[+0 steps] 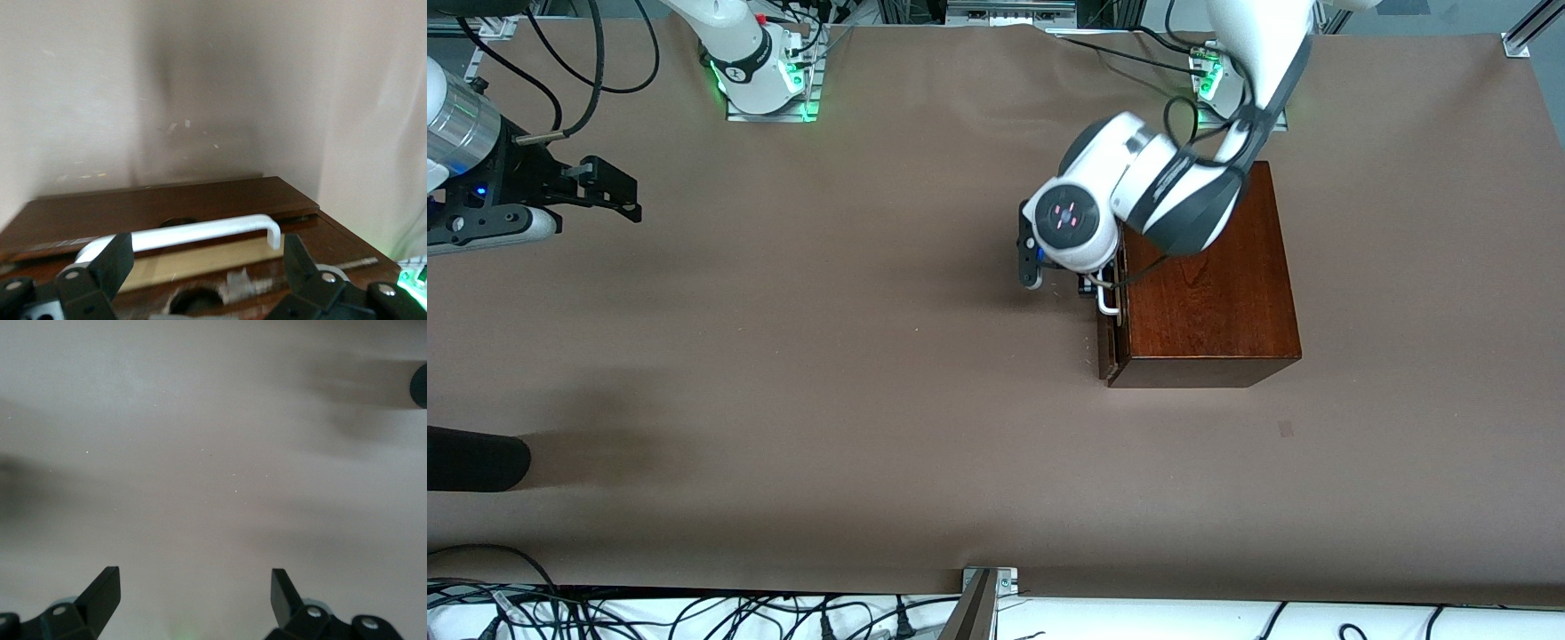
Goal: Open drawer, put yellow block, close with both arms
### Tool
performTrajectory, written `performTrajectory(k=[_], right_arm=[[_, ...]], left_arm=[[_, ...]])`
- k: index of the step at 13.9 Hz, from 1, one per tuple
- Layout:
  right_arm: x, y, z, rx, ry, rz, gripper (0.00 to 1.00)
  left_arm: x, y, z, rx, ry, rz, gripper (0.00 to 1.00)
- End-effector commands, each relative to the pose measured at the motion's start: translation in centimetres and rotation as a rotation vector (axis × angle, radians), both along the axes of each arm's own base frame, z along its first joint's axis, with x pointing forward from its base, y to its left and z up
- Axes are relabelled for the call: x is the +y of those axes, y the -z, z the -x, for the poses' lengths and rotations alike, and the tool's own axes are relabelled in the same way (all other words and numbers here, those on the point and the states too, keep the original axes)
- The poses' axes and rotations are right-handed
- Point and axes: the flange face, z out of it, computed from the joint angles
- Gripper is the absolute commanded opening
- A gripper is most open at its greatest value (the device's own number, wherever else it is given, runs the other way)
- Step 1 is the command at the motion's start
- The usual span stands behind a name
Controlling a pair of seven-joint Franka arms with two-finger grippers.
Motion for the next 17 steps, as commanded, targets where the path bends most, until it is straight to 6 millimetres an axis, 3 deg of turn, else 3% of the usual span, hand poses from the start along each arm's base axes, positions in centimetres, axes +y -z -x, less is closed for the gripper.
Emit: performTrajectory(k=[1,3,4,5,7,8,10,11,12,14,17], right_arm=[[0.2,-0.3,0.0,0.004,0.006,0.017,1.00],[0.4,-0.4,0.0,0.003,0.004,0.016,1.00],[0.3,-0.4,0.0,0.003,0.004,0.018,1.00],[0.3,-0.4,-0.1,0.001,0.004,0.016,1.00],[0.4,-0.4,0.0,0.001,0.003,0.016,1.00],[0.4,-0.5,-0.1,-0.002,0.003,0.016,1.00],[0.4,-0.5,0.0,0.000,0.003,0.016,1.00],[0.4,-0.5,0.0,0.000,0.003,0.016,1.00],[0.4,-0.5,0.0,0.000,0.003,0.016,1.00],[0.4,-0.5,0.0,0.000,0.003,0.016,1.00],[0.4,-0.5,0.0,0.000,0.003,0.016,1.00]], left_arm=[[4.1,-8.0,-2.3,-0.091,-0.081,0.013,1.00],[8.3,-10.9,-4.6,-0.106,-0.155,0.001,1.00],[12.5,-11.8,-6.6,-0.121,-0.217,-0.012,1.00],[14.6,-12.1,-7.4,-0.119,-0.213,-0.010,1.00],[16.4,-13.1,-8.0,-0.143,-0.154,-0.028,1.00],[18.6,-14.8,-8.3,-0.181,-0.182,-0.030,1.00],[21.3,-18.3,-8.1,-0.308,-0.275,-0.007,1.00],[24.0,-19.9,-8.0,-0.391,-0.373,0.015,1.00],[26.0,-20.6,-7.7,-0.446,-0.461,0.032,1.00],[28.2,-20.1,-6.6,-0.457,-0.638,0.014,1.00],[30.2,-21.1,-4.6,-0.476,-0.921,0.002,1.00]])
